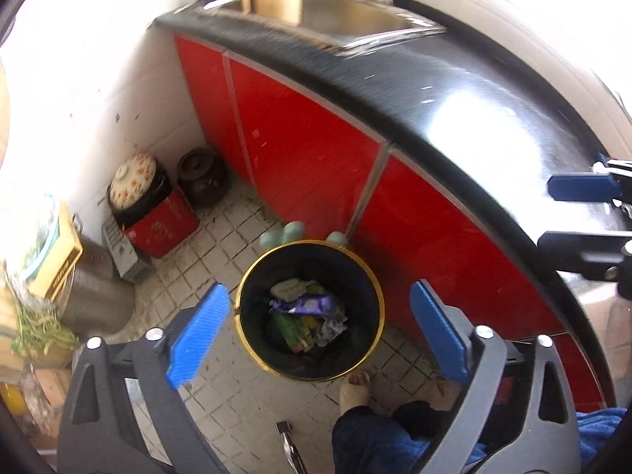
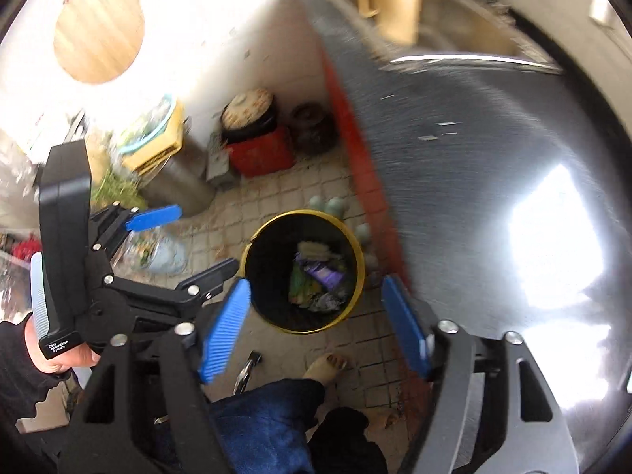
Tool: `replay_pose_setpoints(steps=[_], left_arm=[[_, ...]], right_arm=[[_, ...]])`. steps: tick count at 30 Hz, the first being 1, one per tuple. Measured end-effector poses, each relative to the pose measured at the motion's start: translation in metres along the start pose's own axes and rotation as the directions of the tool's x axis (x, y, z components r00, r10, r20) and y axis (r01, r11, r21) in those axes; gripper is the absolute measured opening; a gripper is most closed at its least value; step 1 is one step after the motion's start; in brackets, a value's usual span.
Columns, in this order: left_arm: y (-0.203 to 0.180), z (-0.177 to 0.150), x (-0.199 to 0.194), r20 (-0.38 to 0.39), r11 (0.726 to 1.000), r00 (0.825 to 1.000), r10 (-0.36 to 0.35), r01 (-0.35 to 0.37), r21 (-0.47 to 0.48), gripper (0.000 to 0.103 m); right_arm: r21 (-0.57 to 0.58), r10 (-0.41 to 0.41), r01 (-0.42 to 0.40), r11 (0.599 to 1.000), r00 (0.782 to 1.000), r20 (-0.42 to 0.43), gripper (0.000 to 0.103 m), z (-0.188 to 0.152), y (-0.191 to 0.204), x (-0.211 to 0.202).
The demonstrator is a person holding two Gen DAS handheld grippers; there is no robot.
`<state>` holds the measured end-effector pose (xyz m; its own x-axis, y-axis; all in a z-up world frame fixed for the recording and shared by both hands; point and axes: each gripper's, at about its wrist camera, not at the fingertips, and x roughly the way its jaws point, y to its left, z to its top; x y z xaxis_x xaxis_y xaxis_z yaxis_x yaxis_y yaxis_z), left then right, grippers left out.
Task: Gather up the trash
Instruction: 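Swing both tools back over the countertop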
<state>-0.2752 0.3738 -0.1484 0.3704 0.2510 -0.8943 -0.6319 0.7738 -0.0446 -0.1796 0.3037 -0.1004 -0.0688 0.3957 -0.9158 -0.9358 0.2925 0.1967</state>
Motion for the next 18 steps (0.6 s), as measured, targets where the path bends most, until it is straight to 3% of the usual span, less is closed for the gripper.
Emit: replay_pose_setpoints(steps=[4,8,12,18], left_arm=[[-0.053,0.021,-0.009,0.015,0.996,0.999,-0.049,0.048,0.072,0.094],[-0.122,0.040,-0.016,0.022,0.976,0.992,-0.128,0.122,0.183,0.094],[-0.207,0.055,-0.024,0.010,0.930,0.979,-0.204,0.191,0.314,0.094],[-0.319,0.061,-0.035,-0.022,0.862,0.957,-0.290,0.271,0.429,0.094]], right_arm=[[0.102,-0.093,0.084,0.991,0.992,0.090,0.082,-0.027,-0.047,-0.051],[0.250,-0.198,0.158,0.955,0.970,0.142,0.083,-0.069,-0.103,-0.102],[0.416,-0.304,0.216,0.884,0.940,0.158,0.083,-0.122,-0.159,-0.150],[0.619,-0.439,0.267,0.738,0.887,0.142,0.084,-0.212,-0.227,-0.217]])
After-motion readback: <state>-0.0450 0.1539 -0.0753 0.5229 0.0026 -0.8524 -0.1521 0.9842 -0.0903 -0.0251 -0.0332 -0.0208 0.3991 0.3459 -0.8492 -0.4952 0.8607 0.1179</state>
